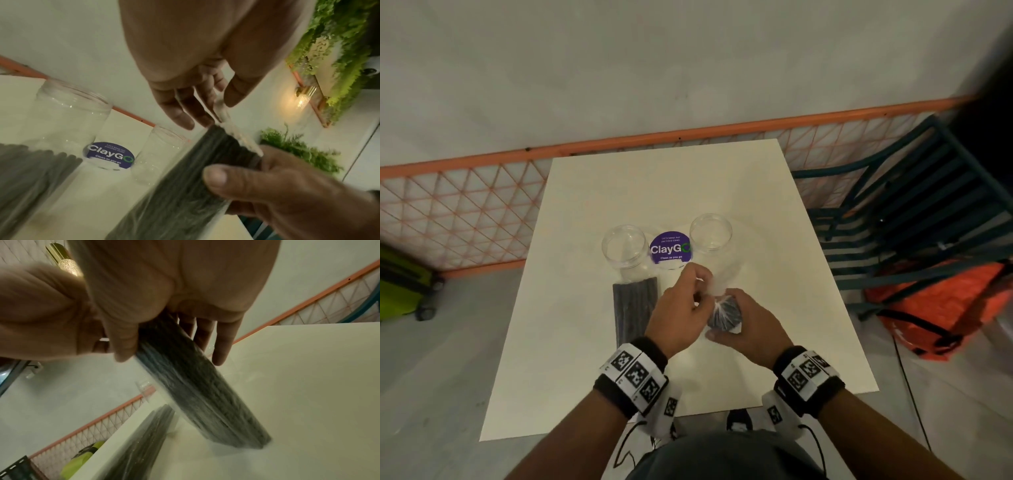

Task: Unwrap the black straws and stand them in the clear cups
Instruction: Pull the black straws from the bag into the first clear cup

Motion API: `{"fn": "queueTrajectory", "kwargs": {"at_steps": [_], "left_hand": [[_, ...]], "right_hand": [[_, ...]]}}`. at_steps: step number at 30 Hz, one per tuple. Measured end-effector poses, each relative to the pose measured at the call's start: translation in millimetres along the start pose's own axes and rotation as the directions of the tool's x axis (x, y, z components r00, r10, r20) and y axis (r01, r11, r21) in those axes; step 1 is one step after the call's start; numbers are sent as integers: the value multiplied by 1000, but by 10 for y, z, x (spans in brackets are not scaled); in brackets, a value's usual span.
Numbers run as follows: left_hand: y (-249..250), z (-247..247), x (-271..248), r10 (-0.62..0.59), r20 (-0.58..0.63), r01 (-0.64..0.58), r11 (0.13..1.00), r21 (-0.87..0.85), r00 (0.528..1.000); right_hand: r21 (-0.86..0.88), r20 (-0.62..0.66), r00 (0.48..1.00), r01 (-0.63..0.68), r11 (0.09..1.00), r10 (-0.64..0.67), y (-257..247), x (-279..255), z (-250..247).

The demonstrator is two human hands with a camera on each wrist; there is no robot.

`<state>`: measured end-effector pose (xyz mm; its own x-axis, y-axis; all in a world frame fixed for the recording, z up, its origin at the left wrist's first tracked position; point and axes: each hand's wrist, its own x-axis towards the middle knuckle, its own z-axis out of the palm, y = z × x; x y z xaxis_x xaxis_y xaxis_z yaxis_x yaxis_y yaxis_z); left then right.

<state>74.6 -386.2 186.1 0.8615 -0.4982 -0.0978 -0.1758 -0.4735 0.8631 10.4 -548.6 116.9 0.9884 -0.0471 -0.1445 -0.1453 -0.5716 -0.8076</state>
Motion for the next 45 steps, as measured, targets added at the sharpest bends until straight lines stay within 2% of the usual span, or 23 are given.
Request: {"fn": "queueTrajectory", "kwargs": {"at_steps": [2, 4, 10, 14, 16, 22, 24, 26, 29, 35, 42, 45], "left_hand": [[38, -51, 4, 11, -21, -14, 991, -135, 1000], [122, -144, 36, 26, -4, -26, 975, -221, 1000], [265, -345, 125, 138, 75, -127, 982, -139, 988], [411, -421, 126, 183, 89, -171, 976, -134, 979], [476, -447, 137, 191, 84, -178, 974, -141, 978], [531, -406, 213, 209, 107, -192, 970, -152, 972], [552, -404, 226, 214, 103, -198, 969, -147, 971], [594, -403, 219, 223, 98, -205, 965, -164, 970], [652, -415, 225, 240, 88, -219, 954, -203, 967], [671, -483, 272, 263, 34, -253, 950, -182, 964], [635, -451, 319, 291, 79, -267, 937, -224, 954], [614, -421, 340, 297, 105, -265, 933, -244, 949]], "right_hand": [[-9, -37, 999, 15, 1000, -15, -6, 19, -16], [15, -21, 999, 25, 1000, -25, 10, 41, -59], [95, -52, 998, -16, 995, 21, 99, 24, -220], [157, -181, 982, -27, 987, 56, 202, -43, -418], [176, -206, 977, -19, 984, 56, 213, -97, -474], [210, -124, 989, 108, 972, -83, 92, -199, -417], [222, -99, 994, 66, 973, -45, 50, -164, -362], [154, -89, 996, 21, 988, -7, 20, -119, -290], [63, -70, 997, 27, 998, -22, 9, -65, -208], [69, -151, 988, 27, 997, -17, 40, -54, -342], [97, 31, 997, 61, 993, -64, 32, -57, -338], [21, -38, 999, 25, 999, -24, -12, 6, -212]]}}
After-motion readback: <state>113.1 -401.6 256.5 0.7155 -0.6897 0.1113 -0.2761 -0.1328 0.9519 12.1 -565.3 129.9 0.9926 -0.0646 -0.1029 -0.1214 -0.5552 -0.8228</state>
